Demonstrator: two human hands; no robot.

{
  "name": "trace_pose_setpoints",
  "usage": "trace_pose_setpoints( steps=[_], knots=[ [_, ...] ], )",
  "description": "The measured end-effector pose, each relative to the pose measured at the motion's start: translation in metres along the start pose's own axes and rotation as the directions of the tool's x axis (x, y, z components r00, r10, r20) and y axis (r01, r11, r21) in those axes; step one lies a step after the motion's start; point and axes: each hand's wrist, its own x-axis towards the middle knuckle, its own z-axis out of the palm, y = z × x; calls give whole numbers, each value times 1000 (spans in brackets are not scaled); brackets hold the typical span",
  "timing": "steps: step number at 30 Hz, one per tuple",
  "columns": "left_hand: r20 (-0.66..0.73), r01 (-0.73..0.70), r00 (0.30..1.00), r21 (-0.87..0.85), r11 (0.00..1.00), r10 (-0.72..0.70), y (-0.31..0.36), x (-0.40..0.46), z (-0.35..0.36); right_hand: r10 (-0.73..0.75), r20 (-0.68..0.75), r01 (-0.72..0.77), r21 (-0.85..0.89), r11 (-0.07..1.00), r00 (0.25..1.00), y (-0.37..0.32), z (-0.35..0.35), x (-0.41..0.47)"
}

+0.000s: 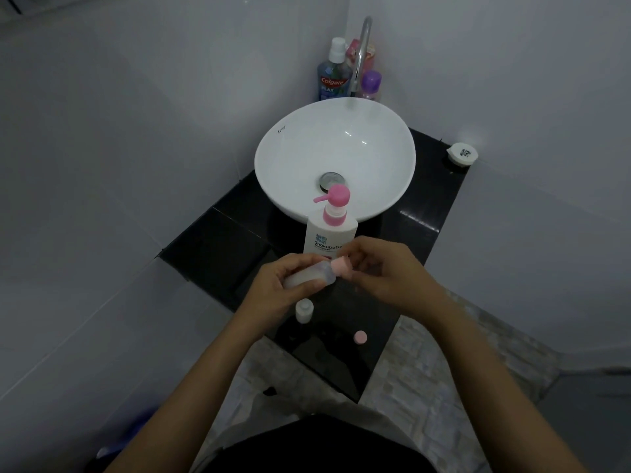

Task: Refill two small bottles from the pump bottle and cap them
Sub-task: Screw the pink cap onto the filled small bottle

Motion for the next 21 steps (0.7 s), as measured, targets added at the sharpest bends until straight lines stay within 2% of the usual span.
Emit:
trace_pose_setpoints(
  steps=[4, 8, 12, 16, 19, 21],
  knots=[
    [1, 16, 1000, 1, 1000, -16, 0, 0, -3, 96, -65, -107, -196, 975, 993, -3, 6, 2],
    [3, 11, 1000, -10, 1000, -11, 2, 0, -3, 37, 68, -35, -37, 999, 997, -2, -2, 0],
    [19, 20, 1000, 1, 1000, -20, 0, -1, -3, 131, -49, -135, -70, 988, 990, -6, 4, 3],
    [11, 13, 1000, -6, 1000, -13, 1, 0, -2, 21, 38, -20, -17, 1000, 999, -1, -2, 0],
    [23, 23, 999, 3, 1000, -23, 0, 1, -2, 88, -44, -89, -21, 996, 995, -1, 2, 0],
    [23, 27, 999, 14, 1000, -27, 0, 3, -3, 72, -49, -72, 19, 997, 996, -1, 2, -1]
  ],
)
